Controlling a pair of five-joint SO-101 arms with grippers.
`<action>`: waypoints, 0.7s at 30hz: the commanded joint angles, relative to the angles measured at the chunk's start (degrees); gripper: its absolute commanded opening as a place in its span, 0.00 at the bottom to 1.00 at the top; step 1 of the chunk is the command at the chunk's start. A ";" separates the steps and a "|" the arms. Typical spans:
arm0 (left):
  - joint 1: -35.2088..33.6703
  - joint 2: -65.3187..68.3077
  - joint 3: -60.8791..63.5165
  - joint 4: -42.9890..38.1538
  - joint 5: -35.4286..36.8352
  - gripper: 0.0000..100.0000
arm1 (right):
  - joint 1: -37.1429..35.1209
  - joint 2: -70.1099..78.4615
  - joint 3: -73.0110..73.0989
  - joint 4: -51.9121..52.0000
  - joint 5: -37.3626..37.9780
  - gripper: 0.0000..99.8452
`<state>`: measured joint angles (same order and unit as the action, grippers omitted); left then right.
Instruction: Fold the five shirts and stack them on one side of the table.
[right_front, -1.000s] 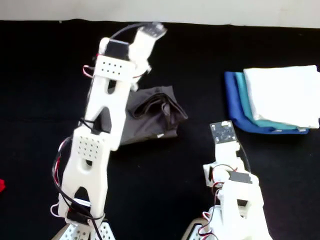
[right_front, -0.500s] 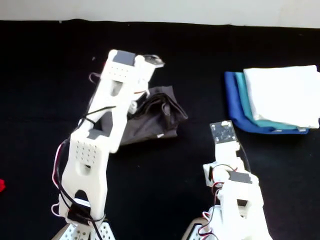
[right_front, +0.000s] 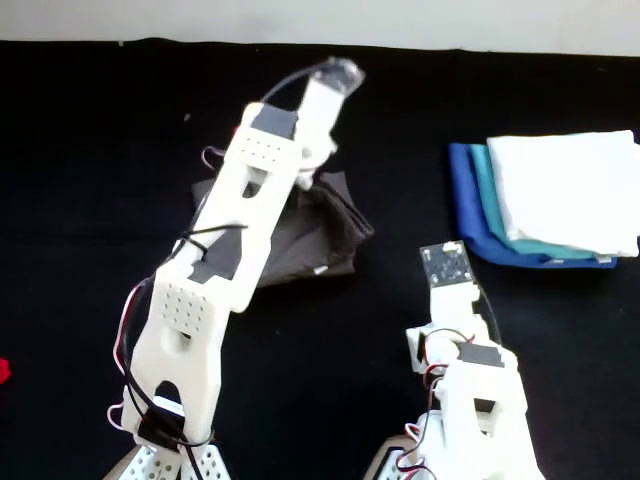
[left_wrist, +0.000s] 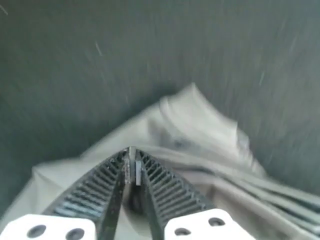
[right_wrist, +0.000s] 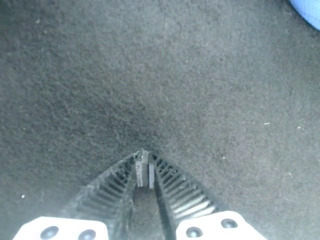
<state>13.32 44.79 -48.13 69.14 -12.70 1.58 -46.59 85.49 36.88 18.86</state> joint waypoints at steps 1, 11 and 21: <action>-2.33 -1.54 -4.18 -4.57 2.81 0.01 | 0.57 -0.04 0.75 -1.54 0.18 0.01; -8.40 -4.79 -4.26 18.99 -1.76 0.01 | 0.57 -0.04 0.75 -1.54 0.18 0.01; -3.91 2.59 -1.63 26.37 -6.07 0.01 | 0.57 -0.04 0.75 -1.63 0.18 0.01</action>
<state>6.90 46.11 -49.19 95.96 -18.24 1.58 -46.59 85.49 36.88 18.86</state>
